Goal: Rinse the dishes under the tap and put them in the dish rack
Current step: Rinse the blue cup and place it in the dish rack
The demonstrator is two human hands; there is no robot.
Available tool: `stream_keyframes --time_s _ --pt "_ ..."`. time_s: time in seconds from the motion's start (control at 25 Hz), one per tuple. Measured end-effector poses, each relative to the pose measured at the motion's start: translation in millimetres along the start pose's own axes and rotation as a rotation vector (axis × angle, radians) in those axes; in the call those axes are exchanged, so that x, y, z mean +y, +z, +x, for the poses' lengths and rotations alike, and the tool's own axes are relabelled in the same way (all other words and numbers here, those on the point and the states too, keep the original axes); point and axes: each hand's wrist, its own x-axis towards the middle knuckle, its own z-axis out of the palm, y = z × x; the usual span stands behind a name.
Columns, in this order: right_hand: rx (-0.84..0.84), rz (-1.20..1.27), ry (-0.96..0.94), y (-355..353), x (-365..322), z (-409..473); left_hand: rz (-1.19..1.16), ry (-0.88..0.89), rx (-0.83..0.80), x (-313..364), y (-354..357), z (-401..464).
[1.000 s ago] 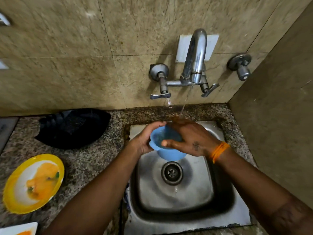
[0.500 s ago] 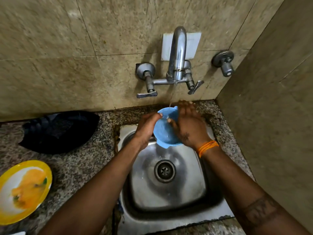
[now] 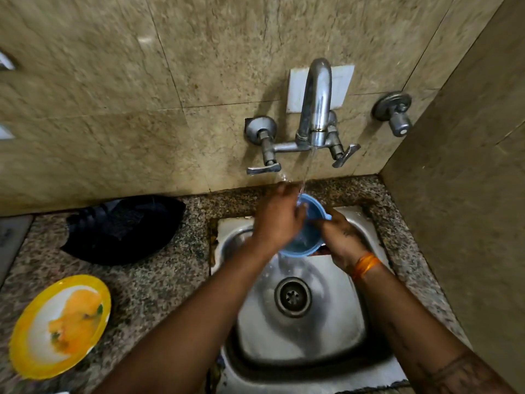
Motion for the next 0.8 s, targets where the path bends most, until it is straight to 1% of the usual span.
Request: stream_keyframes --time_s 0.04,0.08,0.16,0.2,0.32,0.36,0.44,0.48,0.52,0.56,0.6,0.64,0.68,0.72,0.76,0.8 --pt "0.054 0.09 0.006 4.0 -3.0 0.9 0.116 0.037 0.049 11.1 7.4 -3.5" --pt "0.082 0.15 0.014 5.6 -6.0 0.8 0.177 0.115 0.091 16.8 11.3 -4.9" --pt "0.115 0.246 0.023 5.9 -8.7 -1.9 0.206 0.253 0.085 14.5 11.6 2.6" --pt "0.132 0.303 0.024 6.0 -9.4 -5.8 0.184 0.232 0.066 10.2 8.9 9.5" --pt "0.223 0.443 0.011 9.1 -5.8 -16.5 -0.006 -0.072 0.028 8.0 -2.4 29.4" --pt "0.227 0.455 0.007 9.0 -3.8 -20.4 -0.128 -0.176 0.032 13.3 -1.8 32.9" --pt "0.2 0.431 0.007 4.5 1.5 -25.1 -0.535 -0.432 0.048 19.3 -3.5 32.7" --pt "0.182 0.406 0.019 0.7 4.6 -26.5 -0.806 -0.572 -0.017 16.1 -4.7 31.7" --pt "0.153 0.393 0.048 -3.8 6.5 -29.9 -1.063 -0.675 -0.139 9.4 -2.9 27.0" --pt "0.118 0.405 0.097 -8.5 7.5 -32.9 -1.236 -0.695 -0.266 3.4 -4.3 14.9" --pt "0.074 0.441 0.147 -11.5 7.3 -36.7 -1.321 -0.657 -0.369 -2.5 -4.4 1.7" --pt "0.03 0.47 0.186 -12.4 6.5 -40.1 -1.373 -0.626 -0.42 -8.0 -3.1 -8.2" --pt "0.012 0.461 0.195 -11.0 5.7 -44.8 -1.398 -0.617 -0.401 -11.2 -1.9 -15.5" --pt "0.042 0.351 0.134 -8.1 7.7 -52.0 -1.411 -0.631 -0.359 -14.5 -0.8 -21.2" --pt "0.104 0.13 -0.016 -5.4 13.5 -59.9 -1.386 -0.678 -0.291 -16.6 -2.3 -26.5" --pt "0.21 -0.183 -0.243 -4.5 22.2 -67.7 -1.35 -0.729 -0.227 -18.9 -4.2 -31.9"
